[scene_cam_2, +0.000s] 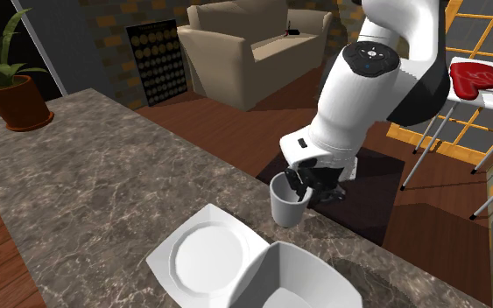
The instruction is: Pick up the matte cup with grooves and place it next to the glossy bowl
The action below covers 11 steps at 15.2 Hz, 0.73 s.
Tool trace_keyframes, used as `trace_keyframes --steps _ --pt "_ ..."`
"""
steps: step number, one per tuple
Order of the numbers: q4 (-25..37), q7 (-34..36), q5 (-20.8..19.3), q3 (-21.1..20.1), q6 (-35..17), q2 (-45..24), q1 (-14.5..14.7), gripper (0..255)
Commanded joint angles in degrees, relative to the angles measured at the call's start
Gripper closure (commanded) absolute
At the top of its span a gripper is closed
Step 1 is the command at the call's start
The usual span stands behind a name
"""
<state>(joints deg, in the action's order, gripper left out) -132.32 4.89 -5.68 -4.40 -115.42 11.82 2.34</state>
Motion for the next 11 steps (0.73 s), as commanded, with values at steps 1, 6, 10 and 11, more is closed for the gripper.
trace_keyframes --steps 1,6,10,11 --pt "-1.15 0.27 -0.12 -0.05 -1.71 -0.53 0.01 255" --pt "-3.34 0.83 -0.51 -0.09 -5.71 -2.36 -0.07 255" --pt "-4.32 1.13 -0.74 -0.11 -7.70 -3.40 -0.11 255" --pt "-4.31 1.13 -0.74 -0.11 -7.70 -3.40 -0.11 255"
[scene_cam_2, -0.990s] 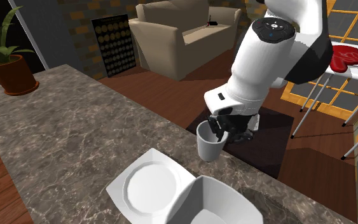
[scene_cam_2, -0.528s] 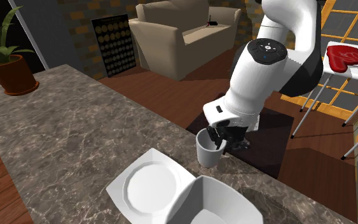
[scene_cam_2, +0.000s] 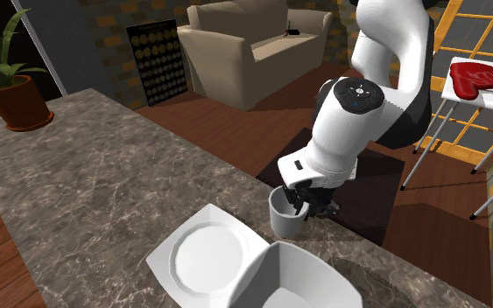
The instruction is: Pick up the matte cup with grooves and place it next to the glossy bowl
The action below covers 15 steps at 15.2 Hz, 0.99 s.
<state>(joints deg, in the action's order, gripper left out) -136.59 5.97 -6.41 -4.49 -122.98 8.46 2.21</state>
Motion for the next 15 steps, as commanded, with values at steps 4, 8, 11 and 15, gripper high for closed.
trace_keyframes --steps 4,8,11,15 --pt "-0.05 0.05 -0.01 -0.02 -0.14 -0.04 0.01 255" --pt "-0.04 0.05 -0.01 -0.02 -0.14 -0.05 0.01 0" --pt "-0.05 0.05 -0.01 -0.02 -0.14 -0.05 0.01 0" --pt "4.83 -0.43 0.82 -0.32 7.47 2.69 0.41 0"
